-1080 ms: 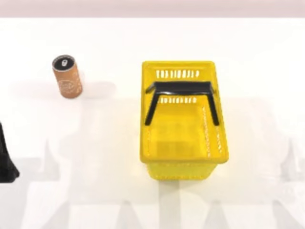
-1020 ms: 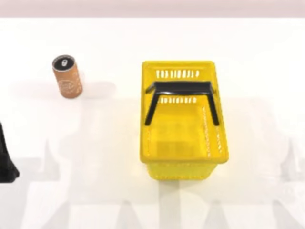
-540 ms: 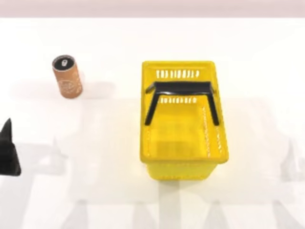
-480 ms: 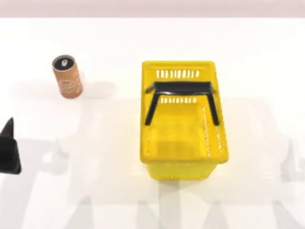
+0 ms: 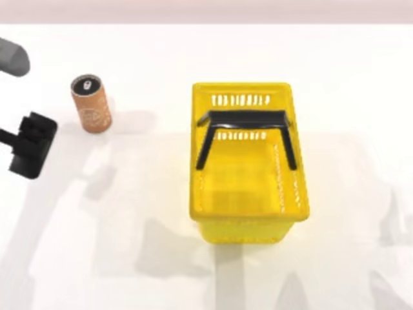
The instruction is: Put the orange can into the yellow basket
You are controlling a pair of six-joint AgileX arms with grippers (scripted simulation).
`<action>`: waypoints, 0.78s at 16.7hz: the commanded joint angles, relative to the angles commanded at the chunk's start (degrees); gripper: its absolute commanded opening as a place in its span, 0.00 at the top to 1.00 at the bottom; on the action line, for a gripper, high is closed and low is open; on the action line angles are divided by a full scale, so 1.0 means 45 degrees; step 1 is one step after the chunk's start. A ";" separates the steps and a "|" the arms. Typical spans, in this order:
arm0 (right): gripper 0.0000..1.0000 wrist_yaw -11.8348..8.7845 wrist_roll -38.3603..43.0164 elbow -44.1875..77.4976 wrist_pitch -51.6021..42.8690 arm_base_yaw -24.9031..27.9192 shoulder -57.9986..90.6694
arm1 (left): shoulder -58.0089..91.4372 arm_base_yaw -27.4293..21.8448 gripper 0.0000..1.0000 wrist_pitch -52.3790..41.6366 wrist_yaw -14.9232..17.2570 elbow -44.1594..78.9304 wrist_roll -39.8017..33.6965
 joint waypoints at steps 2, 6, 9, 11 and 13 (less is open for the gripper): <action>0.00 0.0000 0.0000 0.0000 0.0000 0.0000 0.0000 | 0.2835 -0.0198 0.00 -0.1847 0.0007 0.2610 0.0697; 0.00 0.0000 0.0000 0.0000 0.0000 0.0000 0.0000 | 0.8328 -0.0463 0.00 -0.5172 -0.0064 0.8008 0.2035; 0.00 0.0000 0.0000 0.0000 0.0000 0.0000 0.0000 | 1.1987 -0.0537 0.00 -0.7147 -0.0181 1.1994 0.2942; 0.00 0.0000 0.0000 0.0000 0.0000 0.0000 0.0000 | 1.4079 -0.0533 0.00 -0.8159 -0.0277 1.4460 0.3466; 0.00 0.0000 0.0000 0.0000 0.0000 0.0000 0.0000 | 1.5830 -0.0499 0.00 -0.8912 -0.0375 1.6654 0.3908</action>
